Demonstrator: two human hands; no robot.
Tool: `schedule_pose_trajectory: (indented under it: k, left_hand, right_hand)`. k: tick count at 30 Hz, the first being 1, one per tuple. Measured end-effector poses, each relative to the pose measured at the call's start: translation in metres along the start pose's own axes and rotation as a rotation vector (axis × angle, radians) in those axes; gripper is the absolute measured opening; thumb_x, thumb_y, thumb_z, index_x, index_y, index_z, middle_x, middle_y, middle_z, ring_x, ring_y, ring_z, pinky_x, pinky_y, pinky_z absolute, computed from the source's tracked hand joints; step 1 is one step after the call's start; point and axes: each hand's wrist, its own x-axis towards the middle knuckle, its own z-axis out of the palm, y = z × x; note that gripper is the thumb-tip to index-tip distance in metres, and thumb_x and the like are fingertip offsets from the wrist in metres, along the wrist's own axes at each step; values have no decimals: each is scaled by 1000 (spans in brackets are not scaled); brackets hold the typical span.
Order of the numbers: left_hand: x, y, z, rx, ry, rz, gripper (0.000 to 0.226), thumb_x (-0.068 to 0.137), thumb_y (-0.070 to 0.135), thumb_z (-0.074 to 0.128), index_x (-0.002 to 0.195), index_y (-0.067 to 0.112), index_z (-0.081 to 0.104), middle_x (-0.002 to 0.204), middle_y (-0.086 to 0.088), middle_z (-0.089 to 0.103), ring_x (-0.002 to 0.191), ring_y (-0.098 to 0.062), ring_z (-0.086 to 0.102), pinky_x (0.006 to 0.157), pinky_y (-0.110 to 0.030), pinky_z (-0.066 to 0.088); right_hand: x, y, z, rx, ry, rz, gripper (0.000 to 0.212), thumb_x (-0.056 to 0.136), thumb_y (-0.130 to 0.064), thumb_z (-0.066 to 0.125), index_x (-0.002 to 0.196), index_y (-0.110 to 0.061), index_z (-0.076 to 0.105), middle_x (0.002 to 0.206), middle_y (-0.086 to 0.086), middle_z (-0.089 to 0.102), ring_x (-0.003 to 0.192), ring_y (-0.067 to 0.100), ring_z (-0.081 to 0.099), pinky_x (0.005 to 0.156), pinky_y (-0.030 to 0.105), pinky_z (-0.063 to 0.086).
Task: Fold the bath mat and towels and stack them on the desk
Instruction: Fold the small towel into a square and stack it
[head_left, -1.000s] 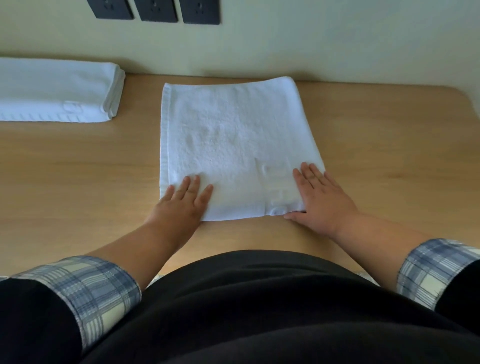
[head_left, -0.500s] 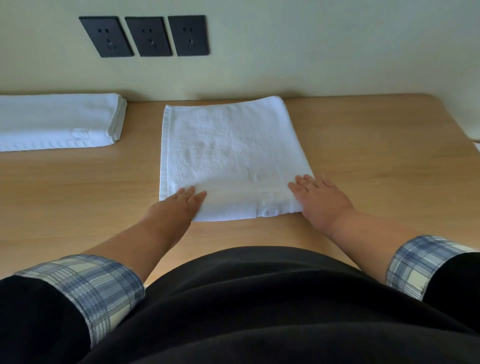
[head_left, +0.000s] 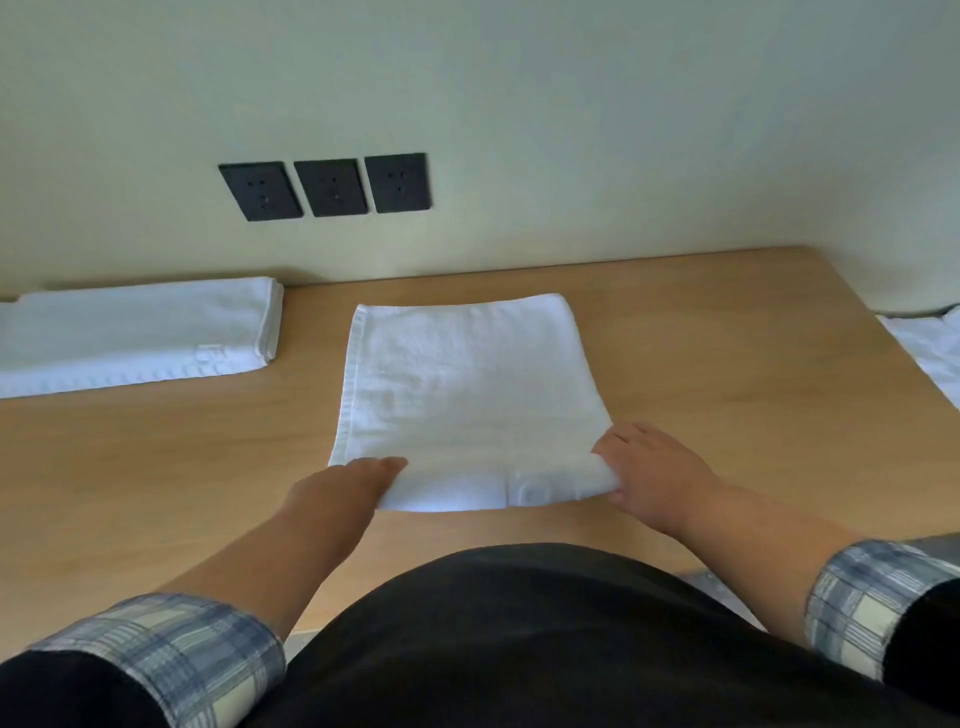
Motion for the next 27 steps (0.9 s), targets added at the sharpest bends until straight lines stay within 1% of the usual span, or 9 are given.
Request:
schedule_pose_trajectory:
  k: [4,8,10,13,15,18,21,23,27]
  left_hand:
    - [-12,-30,-20,-88,-52,44,60,91,20,42,137,55,24,125,16,55,98,-17,61,76,-32,48]
    - [-21,-54,-32,-215,-94,66,46,84,34,51,125,53,42,100,19,60,87,-11,58,73,-29,45]
    - [-23,-65,-40,-390,-117,28,35,81,36,60,112,51,53,96,17,64,86,-10,60,73,-28,47]
    - [-21,-76,-51,-682,-48,-42,25,78,31,75,93,45,60,88,10,68,73,-9,62,60,-22,46]
    - [-18,-79,-55,-798,9,-77,27,77,27,78,93,40,61,89,4,67,73,-13,61,57,-23,45]
    - [-9,-85,-58,-957,49,-131,32,77,29,81,98,36,59,94,0,64,80,-18,59,59,-28,45]
    - [1,-86,-63,-1186,119,-213,51,67,38,85,108,37,55,104,-2,61,89,-20,59,64,-32,47]
    - [12,-84,-67,-1345,176,-291,65,57,46,85,114,33,56,109,-3,63,94,-21,63,70,-34,51]
    - [40,-78,-70,-1494,191,-353,82,53,59,85,122,21,63,114,-1,71,106,-21,66,92,-44,53]
  right_hand:
    - [-18,-21,-8,230,-9,101,43,76,-34,67,117,-23,59,117,-7,57,108,16,51,90,30,44]
    - [-39,-42,-1,490,3,263,28,74,-26,74,96,-30,57,89,-11,61,80,13,59,61,20,39]
    - [-46,-48,-1,645,82,372,29,75,-23,76,93,-31,54,87,-9,61,76,8,57,58,24,37]
    - [-51,-51,-9,853,189,444,28,78,-20,75,98,-32,60,91,-7,65,78,5,60,60,25,42]
    - [-48,-51,-18,953,221,462,24,82,-23,74,97,-37,63,92,-9,68,79,2,61,62,26,46]
    - [-29,-49,-30,1055,292,504,16,86,-27,72,95,-39,65,97,-8,70,87,9,64,74,35,51]
    - [-8,-50,-39,1139,393,510,6,91,-30,67,93,-35,68,88,-17,71,76,-3,64,60,19,48]
    - [9,-51,-43,1187,442,531,8,91,-34,62,95,-33,68,87,-20,72,74,-9,64,58,12,47]
    - [46,-45,-46,1205,466,602,17,92,-43,55,105,-37,63,102,-19,68,83,-9,64,70,23,48]
